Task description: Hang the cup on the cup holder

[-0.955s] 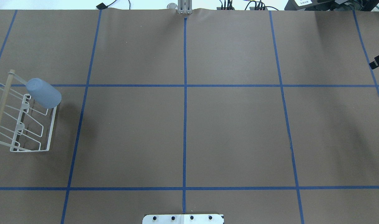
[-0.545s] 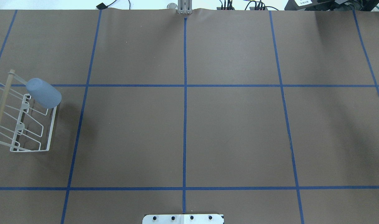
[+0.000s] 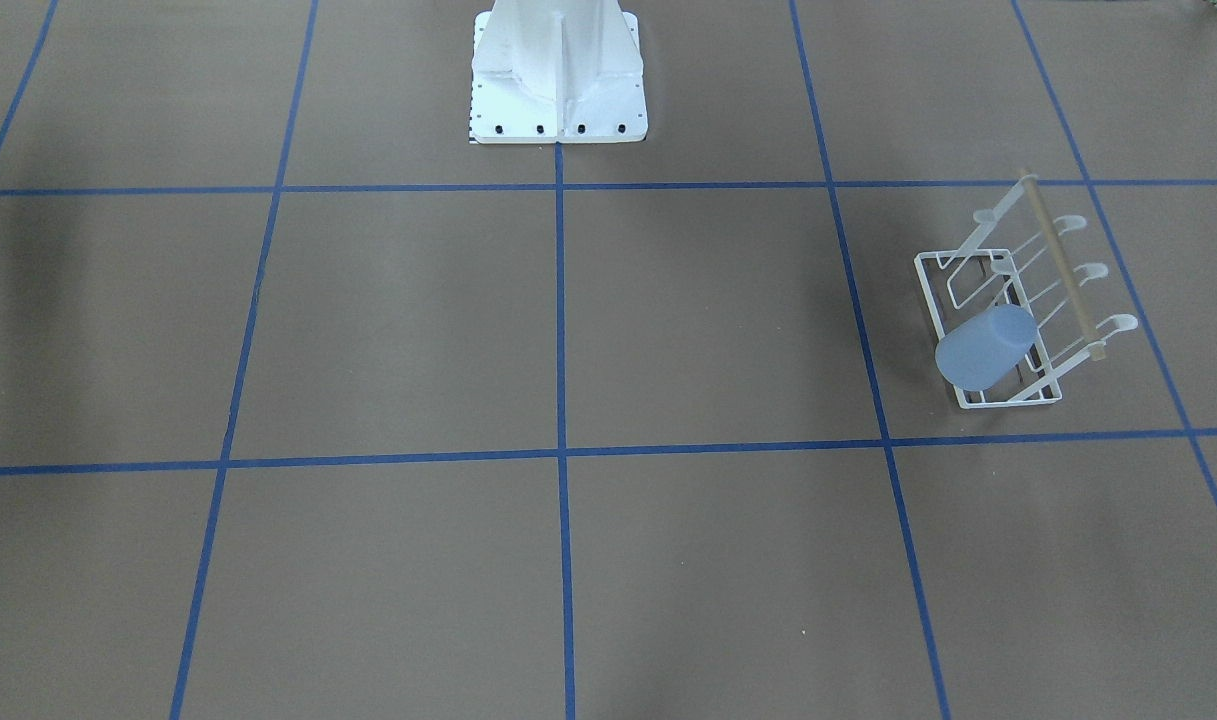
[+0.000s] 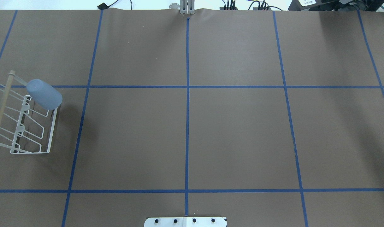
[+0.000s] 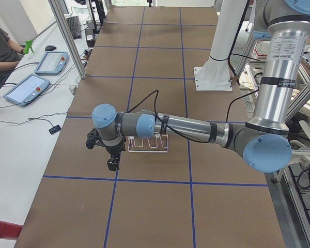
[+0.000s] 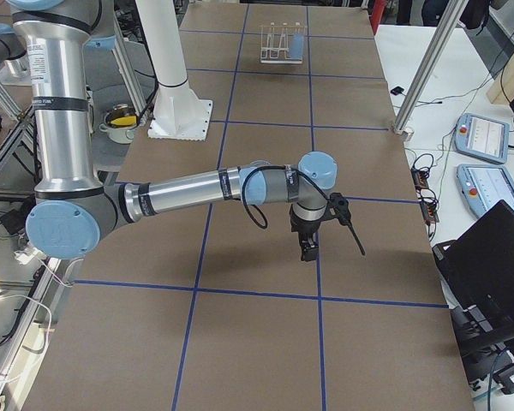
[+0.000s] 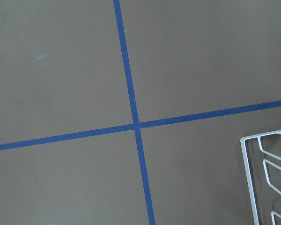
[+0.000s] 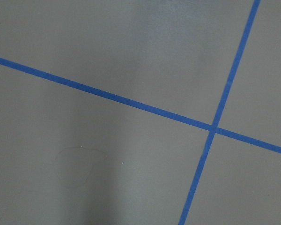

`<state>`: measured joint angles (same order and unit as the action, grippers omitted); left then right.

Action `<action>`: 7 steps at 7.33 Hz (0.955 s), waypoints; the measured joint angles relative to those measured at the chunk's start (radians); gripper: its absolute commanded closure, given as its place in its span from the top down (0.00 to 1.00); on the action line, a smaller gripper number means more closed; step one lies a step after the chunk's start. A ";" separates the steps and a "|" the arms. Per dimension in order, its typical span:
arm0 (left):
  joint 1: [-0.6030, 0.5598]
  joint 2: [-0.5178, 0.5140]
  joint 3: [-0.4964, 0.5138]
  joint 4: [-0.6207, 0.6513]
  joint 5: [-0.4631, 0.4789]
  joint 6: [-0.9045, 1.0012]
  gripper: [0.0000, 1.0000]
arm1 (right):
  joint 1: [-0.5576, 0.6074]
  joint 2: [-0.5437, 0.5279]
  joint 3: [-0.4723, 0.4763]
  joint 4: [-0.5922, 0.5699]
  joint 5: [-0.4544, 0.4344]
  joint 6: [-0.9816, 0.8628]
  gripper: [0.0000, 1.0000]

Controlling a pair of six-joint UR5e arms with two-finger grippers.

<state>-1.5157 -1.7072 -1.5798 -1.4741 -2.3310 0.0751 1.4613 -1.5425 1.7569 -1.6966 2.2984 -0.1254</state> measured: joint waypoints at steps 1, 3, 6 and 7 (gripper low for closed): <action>0.000 -0.001 0.009 -0.001 -0.017 -0.001 0.98 | 0.008 -0.016 -0.004 -0.008 0.000 -0.001 1.00; 0.000 0.000 0.021 -0.016 -0.056 -0.041 0.98 | 0.013 -0.046 -0.018 -0.013 -0.002 -0.002 1.00; 0.001 0.008 0.029 -0.068 -0.064 -0.083 0.98 | 0.021 -0.068 -0.024 -0.007 -0.003 -0.002 1.00; 0.000 0.008 0.025 -0.072 -0.065 -0.085 0.98 | 0.023 -0.069 -0.020 -0.007 -0.003 -0.002 1.00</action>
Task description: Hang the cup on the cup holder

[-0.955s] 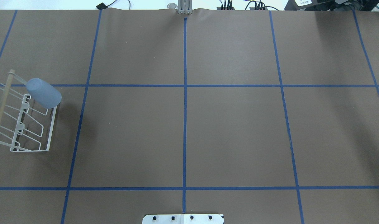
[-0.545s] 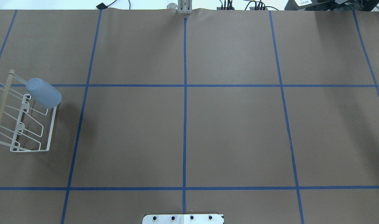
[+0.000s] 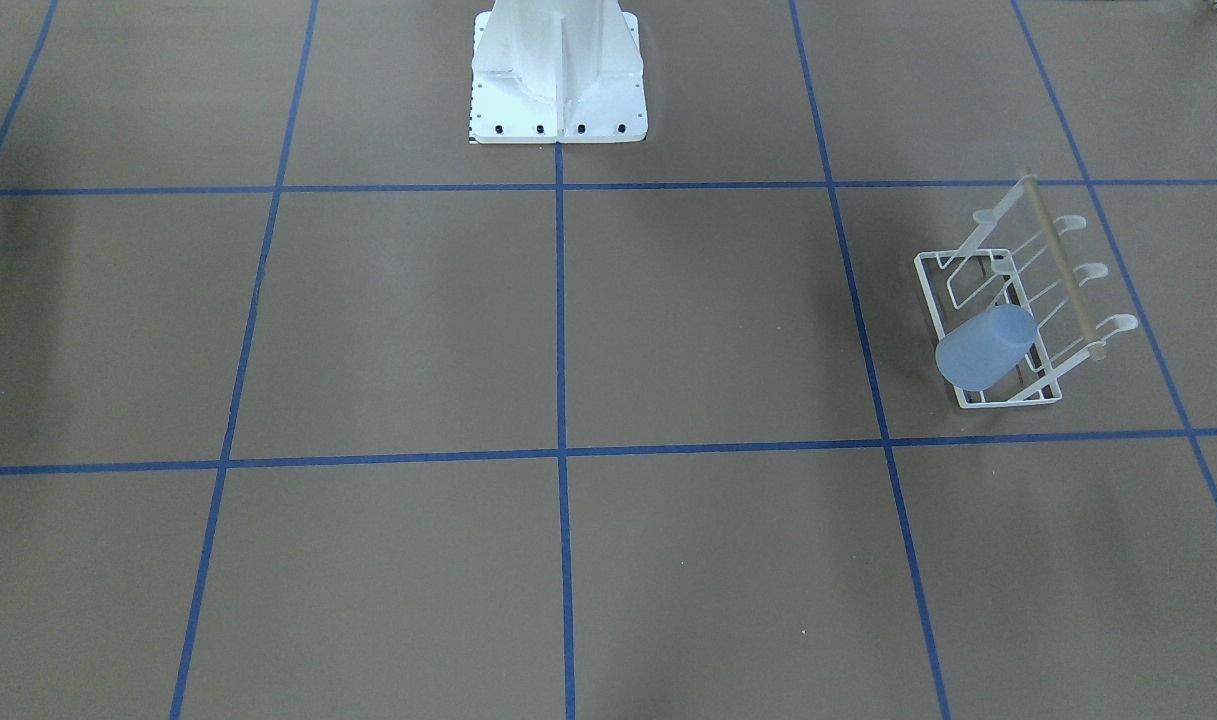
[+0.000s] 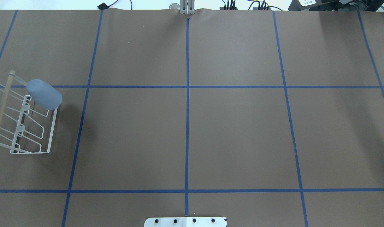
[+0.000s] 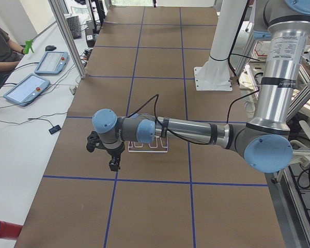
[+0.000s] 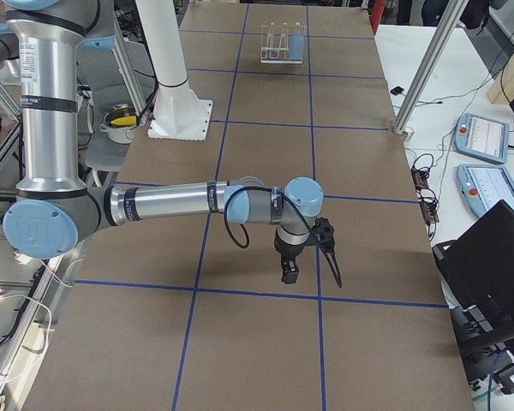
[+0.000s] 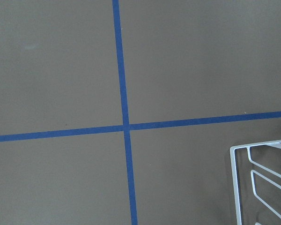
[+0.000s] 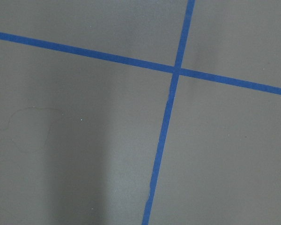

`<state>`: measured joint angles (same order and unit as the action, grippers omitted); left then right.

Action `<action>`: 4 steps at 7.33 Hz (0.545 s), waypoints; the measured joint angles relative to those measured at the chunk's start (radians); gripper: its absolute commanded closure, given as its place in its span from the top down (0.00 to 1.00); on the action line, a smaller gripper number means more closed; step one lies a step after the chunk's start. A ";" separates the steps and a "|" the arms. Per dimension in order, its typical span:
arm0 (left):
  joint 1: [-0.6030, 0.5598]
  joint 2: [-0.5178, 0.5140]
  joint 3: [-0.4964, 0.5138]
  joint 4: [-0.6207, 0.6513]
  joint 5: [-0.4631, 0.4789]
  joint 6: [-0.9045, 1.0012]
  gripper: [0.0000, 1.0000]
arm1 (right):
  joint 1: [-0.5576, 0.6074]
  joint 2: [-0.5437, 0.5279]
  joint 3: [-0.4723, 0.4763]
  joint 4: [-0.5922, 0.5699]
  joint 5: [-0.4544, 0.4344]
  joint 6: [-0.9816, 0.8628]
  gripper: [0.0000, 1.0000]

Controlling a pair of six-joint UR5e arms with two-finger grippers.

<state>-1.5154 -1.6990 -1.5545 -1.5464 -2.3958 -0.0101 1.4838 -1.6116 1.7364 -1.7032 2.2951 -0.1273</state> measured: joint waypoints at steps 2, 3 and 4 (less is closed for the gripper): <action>0.001 0.000 -0.005 -0.005 -0.002 0.001 0.98 | 0.001 -0.002 0.001 0.000 0.001 0.001 1.00; 0.001 -0.001 -0.006 -0.015 -0.002 0.000 0.98 | 0.002 -0.003 0.001 0.000 0.004 0.001 1.00; 0.001 -0.001 -0.006 -0.026 -0.001 -0.001 0.98 | 0.002 -0.003 0.001 0.000 0.008 0.001 1.00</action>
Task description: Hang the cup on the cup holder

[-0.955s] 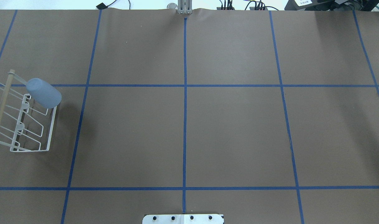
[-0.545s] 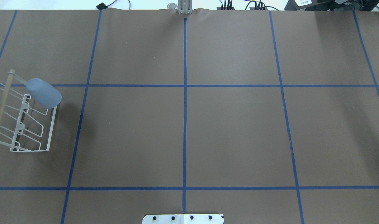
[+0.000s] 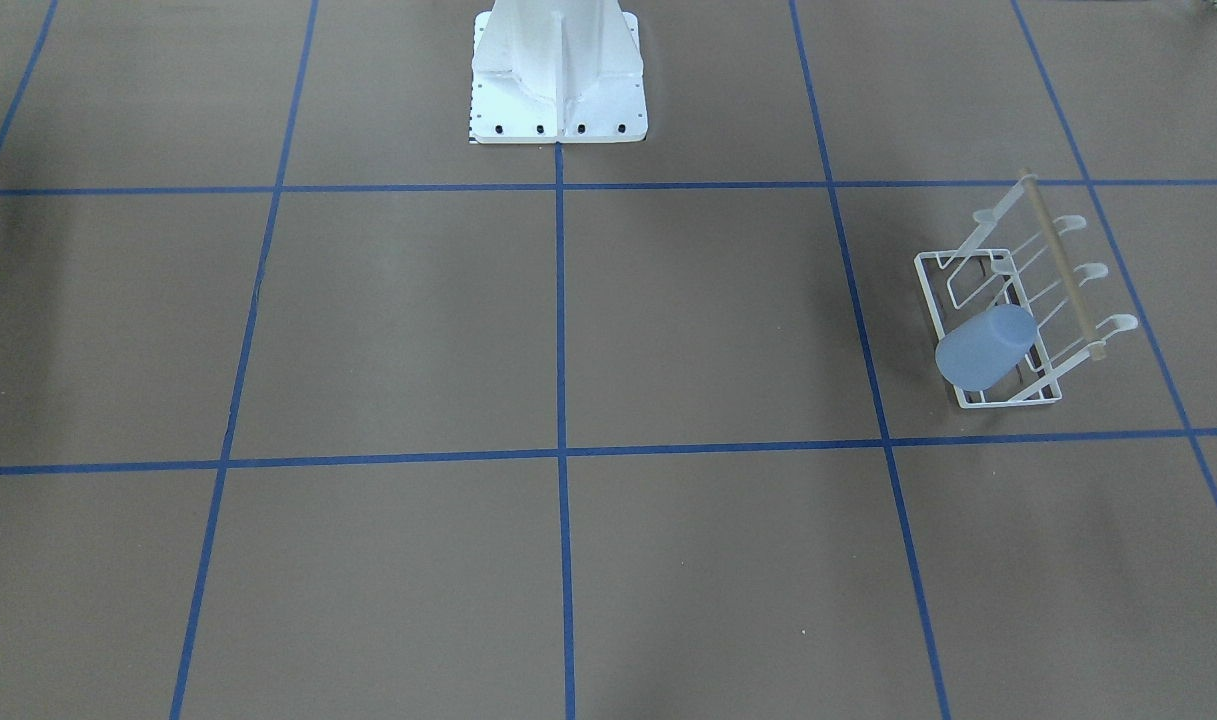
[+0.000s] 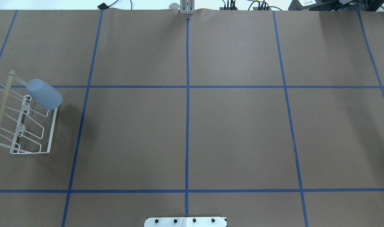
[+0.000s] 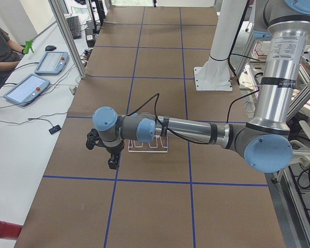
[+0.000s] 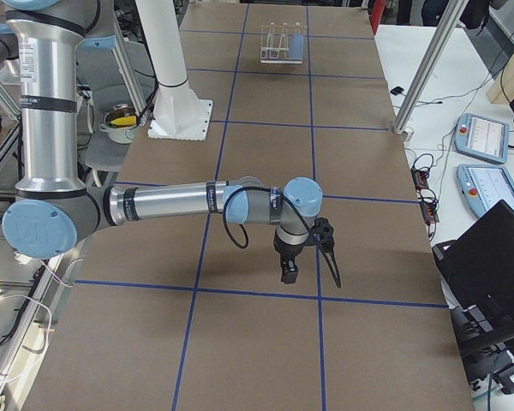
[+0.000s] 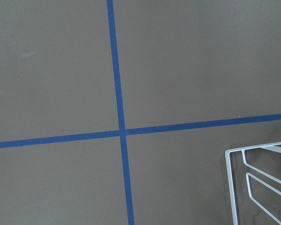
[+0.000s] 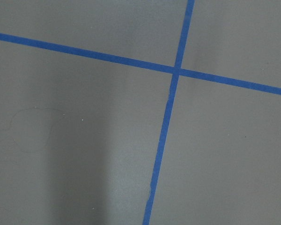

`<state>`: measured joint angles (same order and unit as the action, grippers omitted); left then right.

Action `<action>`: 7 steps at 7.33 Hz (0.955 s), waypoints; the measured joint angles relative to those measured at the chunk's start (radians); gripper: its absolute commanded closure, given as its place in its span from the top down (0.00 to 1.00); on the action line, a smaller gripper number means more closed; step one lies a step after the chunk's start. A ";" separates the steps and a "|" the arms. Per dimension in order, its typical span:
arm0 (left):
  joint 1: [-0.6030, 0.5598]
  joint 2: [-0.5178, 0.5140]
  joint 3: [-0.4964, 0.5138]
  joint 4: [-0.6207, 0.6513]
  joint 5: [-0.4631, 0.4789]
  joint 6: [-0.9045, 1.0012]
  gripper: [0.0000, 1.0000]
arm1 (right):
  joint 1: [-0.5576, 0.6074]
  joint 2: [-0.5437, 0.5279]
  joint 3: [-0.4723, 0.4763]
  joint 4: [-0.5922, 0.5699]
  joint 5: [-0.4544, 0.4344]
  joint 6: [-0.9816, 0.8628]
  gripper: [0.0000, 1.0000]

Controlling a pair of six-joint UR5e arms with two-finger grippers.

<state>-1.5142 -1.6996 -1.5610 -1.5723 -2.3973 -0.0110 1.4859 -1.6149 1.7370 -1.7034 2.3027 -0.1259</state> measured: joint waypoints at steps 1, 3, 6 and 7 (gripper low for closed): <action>0.000 0.000 0.000 -0.015 0.001 0.000 0.98 | 0.000 0.000 -0.001 0.000 0.002 0.000 1.00; 0.000 0.001 0.000 -0.038 0.001 -0.001 0.98 | 0.001 0.000 -0.004 0.001 0.004 0.002 1.00; 0.000 0.003 -0.001 -0.043 0.001 -0.001 0.98 | 0.001 0.000 -0.008 0.002 0.002 0.011 1.00; 0.000 0.003 -0.001 -0.044 0.001 -0.001 0.98 | 0.001 0.000 -0.008 0.002 0.002 0.014 1.00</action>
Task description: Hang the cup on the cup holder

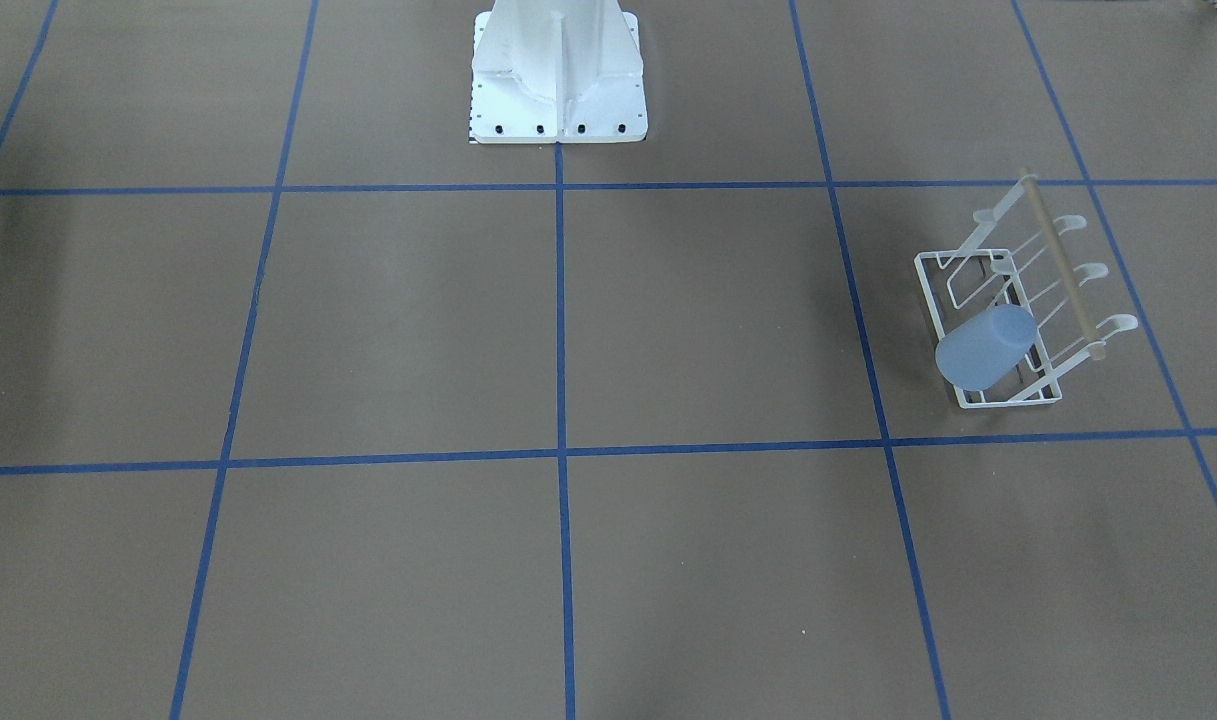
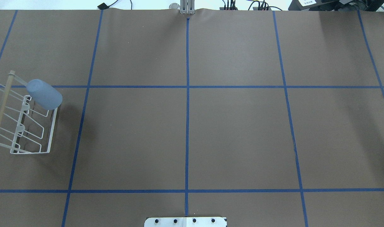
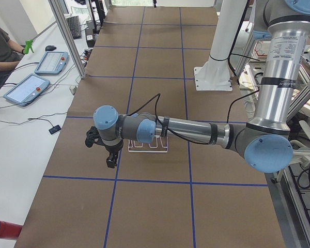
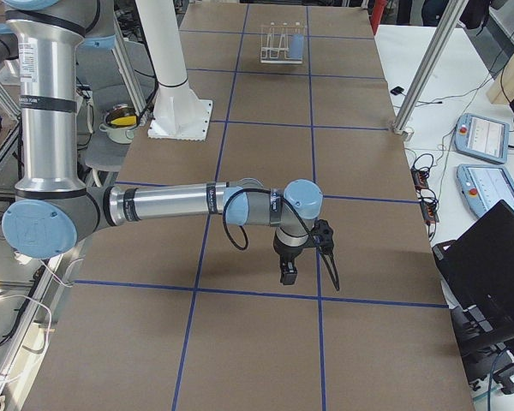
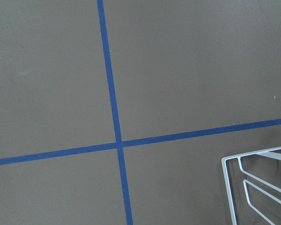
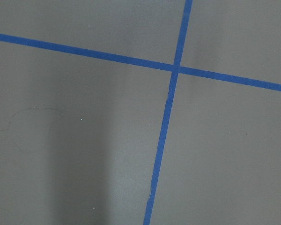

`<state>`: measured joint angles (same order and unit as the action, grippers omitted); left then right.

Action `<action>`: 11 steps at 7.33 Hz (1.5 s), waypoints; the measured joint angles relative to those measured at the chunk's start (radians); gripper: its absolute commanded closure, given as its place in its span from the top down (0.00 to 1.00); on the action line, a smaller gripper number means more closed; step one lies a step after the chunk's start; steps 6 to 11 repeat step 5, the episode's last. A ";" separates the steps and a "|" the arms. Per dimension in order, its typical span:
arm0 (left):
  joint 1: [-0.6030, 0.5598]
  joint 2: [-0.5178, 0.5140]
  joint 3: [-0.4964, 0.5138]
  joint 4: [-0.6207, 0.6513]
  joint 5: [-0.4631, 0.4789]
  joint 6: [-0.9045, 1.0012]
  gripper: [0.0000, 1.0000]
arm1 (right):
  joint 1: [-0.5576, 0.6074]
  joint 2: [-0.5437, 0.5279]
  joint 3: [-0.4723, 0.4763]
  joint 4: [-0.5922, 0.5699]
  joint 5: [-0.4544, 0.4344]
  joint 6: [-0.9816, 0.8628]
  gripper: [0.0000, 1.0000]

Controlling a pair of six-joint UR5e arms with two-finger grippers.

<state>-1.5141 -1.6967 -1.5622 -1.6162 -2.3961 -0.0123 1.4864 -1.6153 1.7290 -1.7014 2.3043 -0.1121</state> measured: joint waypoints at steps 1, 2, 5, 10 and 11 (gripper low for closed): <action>0.000 0.000 0.000 0.000 0.000 0.000 0.98 | 0.000 0.001 -0.001 0.000 0.000 0.001 1.00; 0.000 -0.001 -0.001 -0.001 0.001 0.000 0.98 | 0.000 0.002 -0.001 0.001 0.000 0.002 1.00; 0.000 -0.001 -0.005 -0.001 0.001 0.001 0.98 | 0.000 0.007 0.001 0.002 0.002 0.009 1.00; 0.000 -0.001 -0.005 -0.001 0.001 0.001 0.98 | 0.000 0.007 0.001 0.002 0.002 0.009 1.00; 0.000 -0.001 -0.005 -0.001 0.001 0.001 0.98 | 0.000 0.007 0.001 0.002 0.002 0.009 1.00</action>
